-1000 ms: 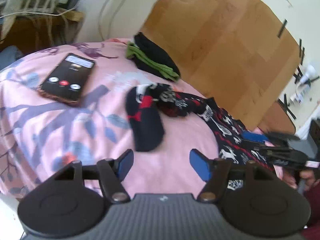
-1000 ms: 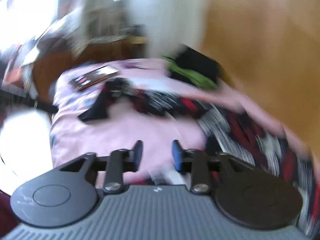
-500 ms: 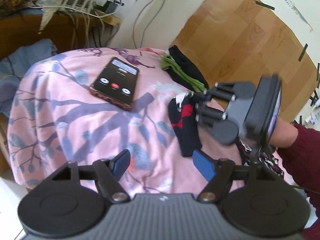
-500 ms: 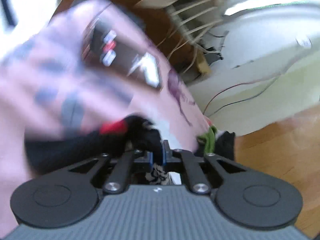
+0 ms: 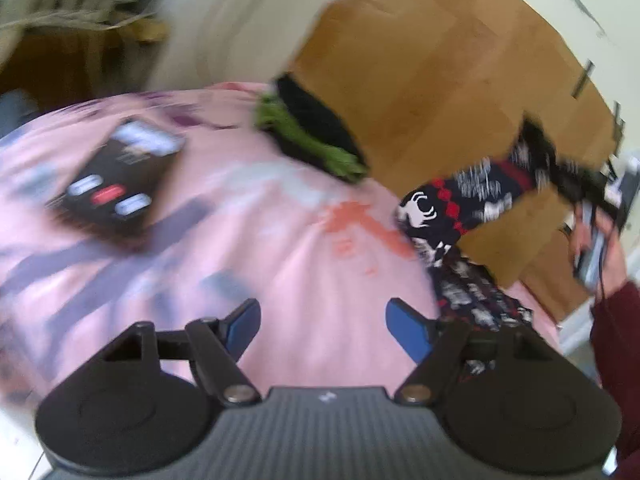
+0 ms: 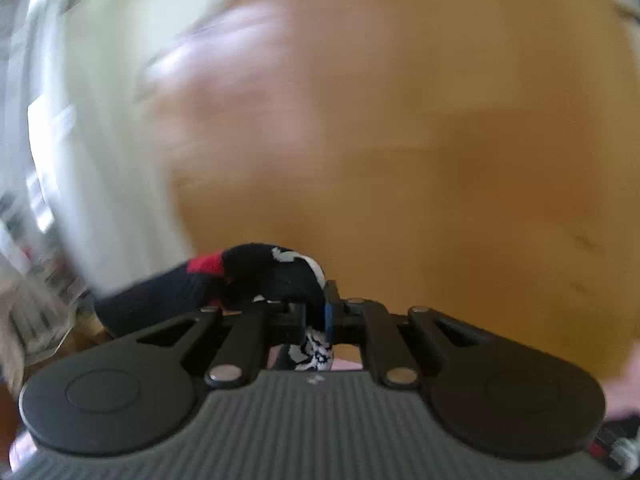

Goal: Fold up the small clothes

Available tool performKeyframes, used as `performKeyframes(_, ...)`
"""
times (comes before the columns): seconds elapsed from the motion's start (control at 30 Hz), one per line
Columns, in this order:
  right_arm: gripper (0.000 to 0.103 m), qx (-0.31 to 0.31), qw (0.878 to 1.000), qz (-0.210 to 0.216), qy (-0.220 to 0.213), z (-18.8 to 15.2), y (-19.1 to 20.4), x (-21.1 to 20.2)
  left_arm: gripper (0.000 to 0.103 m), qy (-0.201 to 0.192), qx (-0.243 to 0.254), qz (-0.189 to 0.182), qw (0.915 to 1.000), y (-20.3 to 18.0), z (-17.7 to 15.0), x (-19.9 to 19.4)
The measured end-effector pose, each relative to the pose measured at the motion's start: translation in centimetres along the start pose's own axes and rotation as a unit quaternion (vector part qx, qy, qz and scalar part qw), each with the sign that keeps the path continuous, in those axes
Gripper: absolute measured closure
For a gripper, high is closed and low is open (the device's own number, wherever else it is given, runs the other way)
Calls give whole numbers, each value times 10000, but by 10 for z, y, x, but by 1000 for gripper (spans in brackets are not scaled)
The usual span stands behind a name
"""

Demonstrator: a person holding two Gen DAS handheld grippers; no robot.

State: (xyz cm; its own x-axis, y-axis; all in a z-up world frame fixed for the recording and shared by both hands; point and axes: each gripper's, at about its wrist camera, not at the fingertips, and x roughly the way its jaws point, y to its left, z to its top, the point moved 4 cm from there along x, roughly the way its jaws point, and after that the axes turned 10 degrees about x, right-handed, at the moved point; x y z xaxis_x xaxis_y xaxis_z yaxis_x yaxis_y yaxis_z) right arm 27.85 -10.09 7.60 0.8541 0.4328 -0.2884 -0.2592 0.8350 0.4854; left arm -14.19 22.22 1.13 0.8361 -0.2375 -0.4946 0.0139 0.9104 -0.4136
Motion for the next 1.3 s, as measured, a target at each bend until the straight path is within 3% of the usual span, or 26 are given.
performKeyframes(0.13,92,980,9925,-705,203,-28,-124,-52,27,38,588,-328,9977,-50,43,59)
performKeyframes(0.27,89,1861,9750,-1009,679,-85,-205,-77,27,407,820,-799,9926,-98,75,146)
performKeyframes(0.43,85,2225,9676,-893,790,-119,-230,-86,27,973,914,-893,9870,-150,90,261)
performKeyframes(0.5,69,2032,9706,-1014,798,-120,-231,-88,29,1076,973,-906,9853,-169,90,294)
performKeyframes(0.53,64,1840,9737,-1118,747,-119,-230,-93,40,1078,1081,-853,9846,-177,89,307)
performKeyframes(0.57,54,1640,9763,-1235,677,-108,-233,-102,65,1066,1228,-764,9837,-183,88,319)
performKeyframes(0.6,53,1413,9781,-1441,502,-103,-233,-108,70,1083,1292,-665,9834,-186,87,329)
performKeyframes(0.67,52,1668,9726,-1614,-158,-85,-247,-126,75,1038,1140,-633,9860,-185,87,345)
performKeyframes(0.73,50,2640,9518,-1440,-599,-81,-274,-147,75,910,934,-822,9880,-182,85,354)
performKeyframes(0.87,47,2445,9428,-2155,-694,-86,-284,-155,69,688,1477,-638,9846,-191,73,351)
performKeyframes(0.93,47,2699,9358,-2118,-810,-84,-290,-162,67,658,1605,-577,9831,-193,72,349)
performKeyframes(1.0,47,2594,9323,-2336,-943,-82,-290,-171,61,675,1571,-570,9836,-193,74,351)
performKeyframes(1.07,47,2132,9396,-2520,-901,-81,-282,-174,40,682,1376,-601,9863,-187,78,348)
performKeyframes(1.17,47,2180,9393,-2534,-776,-80,-285,-171,33,611,851,-822,9911,-177,87,345)
performKeyframes(1.3,48,3242,9171,-2218,-681,-83,-308,-174,35,482,301,-1009,9933,-161,94,340)
